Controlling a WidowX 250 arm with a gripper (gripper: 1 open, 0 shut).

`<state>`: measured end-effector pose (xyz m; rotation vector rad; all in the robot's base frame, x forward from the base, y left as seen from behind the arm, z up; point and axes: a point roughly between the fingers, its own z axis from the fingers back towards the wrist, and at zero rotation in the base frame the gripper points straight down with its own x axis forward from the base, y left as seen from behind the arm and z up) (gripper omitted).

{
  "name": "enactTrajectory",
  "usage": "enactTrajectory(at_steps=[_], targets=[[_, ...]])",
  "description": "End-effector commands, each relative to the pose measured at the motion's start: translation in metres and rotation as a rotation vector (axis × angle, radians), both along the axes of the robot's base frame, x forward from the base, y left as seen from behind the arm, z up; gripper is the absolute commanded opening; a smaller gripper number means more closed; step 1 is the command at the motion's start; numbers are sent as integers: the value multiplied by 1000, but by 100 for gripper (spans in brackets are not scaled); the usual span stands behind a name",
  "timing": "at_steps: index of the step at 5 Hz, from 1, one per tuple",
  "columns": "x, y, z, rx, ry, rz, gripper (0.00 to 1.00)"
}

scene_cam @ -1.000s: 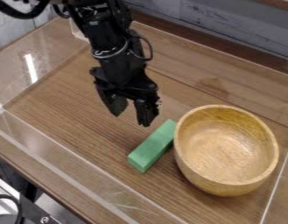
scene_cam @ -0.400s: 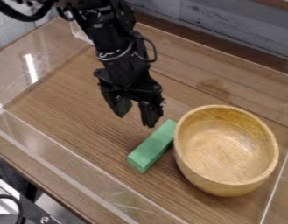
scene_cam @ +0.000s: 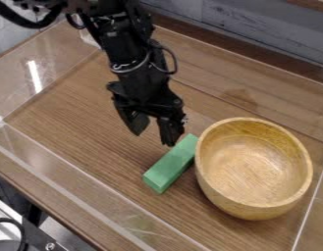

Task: Remove the green block from inside the brown bowl and put it on the table

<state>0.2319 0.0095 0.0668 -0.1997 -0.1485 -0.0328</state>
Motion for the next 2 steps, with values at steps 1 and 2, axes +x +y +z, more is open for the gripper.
enactTrajectory(at_steps=[1,2], targets=[[4,-2,4,1,-28,-5,100],[4,-3,1,-2,-28,-4,100]])
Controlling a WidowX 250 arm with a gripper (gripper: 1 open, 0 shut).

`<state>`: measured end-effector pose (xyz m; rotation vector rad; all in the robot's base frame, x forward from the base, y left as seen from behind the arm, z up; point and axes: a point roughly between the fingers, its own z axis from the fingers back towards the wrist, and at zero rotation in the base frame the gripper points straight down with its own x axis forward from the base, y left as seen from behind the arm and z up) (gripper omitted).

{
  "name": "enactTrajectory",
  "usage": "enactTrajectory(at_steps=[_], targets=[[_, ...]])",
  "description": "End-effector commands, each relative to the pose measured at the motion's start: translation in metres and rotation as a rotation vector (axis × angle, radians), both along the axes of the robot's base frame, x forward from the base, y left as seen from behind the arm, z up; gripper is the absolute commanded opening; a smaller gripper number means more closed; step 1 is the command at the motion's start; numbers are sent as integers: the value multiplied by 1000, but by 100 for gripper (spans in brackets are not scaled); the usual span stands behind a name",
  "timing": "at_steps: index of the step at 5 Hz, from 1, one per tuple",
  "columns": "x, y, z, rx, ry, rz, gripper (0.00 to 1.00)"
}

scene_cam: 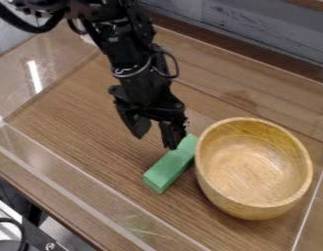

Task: Remove the green block from inside the brown bowl and put it on the table

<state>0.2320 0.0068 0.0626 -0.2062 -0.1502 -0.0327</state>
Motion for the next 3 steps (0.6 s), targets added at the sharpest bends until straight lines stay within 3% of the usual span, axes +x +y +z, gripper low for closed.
enactTrajectory(at_steps=[1,3], targets=[[4,-2,2,0,-25,-1,100],[4,-4,-5,-10,-21,3,100]])
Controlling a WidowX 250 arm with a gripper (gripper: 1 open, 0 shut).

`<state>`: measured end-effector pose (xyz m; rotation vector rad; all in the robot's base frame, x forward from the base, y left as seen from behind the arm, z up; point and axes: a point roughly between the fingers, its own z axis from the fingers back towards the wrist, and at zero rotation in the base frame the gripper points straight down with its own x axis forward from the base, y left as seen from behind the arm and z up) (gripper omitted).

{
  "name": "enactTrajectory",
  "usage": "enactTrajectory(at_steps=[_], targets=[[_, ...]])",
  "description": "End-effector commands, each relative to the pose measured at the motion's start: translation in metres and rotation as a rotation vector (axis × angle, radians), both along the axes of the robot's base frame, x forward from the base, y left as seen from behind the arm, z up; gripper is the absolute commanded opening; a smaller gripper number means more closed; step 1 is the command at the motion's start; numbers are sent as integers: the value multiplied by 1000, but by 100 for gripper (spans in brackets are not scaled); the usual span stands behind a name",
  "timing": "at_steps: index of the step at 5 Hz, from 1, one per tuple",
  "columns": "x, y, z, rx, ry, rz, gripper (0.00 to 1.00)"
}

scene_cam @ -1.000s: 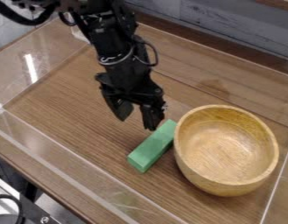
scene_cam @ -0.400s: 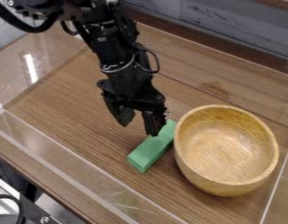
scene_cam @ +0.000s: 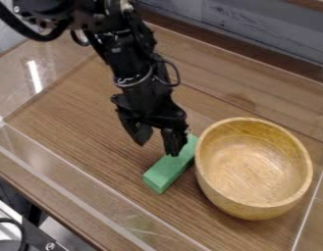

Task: Remove the green block from inside the brown bowl and put it on the table

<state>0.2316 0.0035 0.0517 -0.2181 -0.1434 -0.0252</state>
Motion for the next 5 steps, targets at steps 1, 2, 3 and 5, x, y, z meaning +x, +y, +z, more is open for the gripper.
enactTrajectory(at_steps=[1,2,3,5], targets=[[5,-2,2,-2,-27,-2,100],[6,-1,1,-5,-24,0,100],[7,0,-1,-8,-22,2,100],[9,1,-5,-12,-15,7,100]])
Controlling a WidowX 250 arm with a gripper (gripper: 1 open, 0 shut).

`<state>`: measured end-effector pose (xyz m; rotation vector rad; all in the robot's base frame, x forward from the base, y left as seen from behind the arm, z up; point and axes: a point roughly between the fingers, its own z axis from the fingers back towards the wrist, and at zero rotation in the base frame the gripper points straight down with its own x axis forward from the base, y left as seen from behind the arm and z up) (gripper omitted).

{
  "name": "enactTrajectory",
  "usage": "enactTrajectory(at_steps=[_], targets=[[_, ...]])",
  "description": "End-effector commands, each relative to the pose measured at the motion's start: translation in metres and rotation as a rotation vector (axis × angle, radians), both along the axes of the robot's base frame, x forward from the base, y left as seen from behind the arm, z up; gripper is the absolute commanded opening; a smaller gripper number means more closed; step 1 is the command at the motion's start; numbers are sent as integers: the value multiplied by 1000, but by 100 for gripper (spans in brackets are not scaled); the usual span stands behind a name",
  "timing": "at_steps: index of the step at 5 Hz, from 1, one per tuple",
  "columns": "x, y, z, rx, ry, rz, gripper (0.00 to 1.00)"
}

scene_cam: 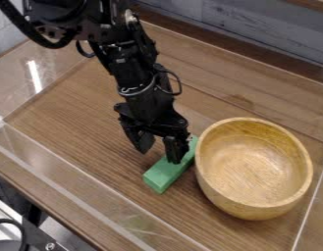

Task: Remove the green block from inside the brown bowl and put it on the table

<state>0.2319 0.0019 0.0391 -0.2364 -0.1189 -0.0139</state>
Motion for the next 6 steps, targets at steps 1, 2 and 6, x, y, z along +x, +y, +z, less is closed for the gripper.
enactTrajectory(at_steps=[1,2,6], targets=[[9,3,6,4,-35,3,0],[8,4,5,4,-26,4,0],[4,9,14,7,24,14,0]])
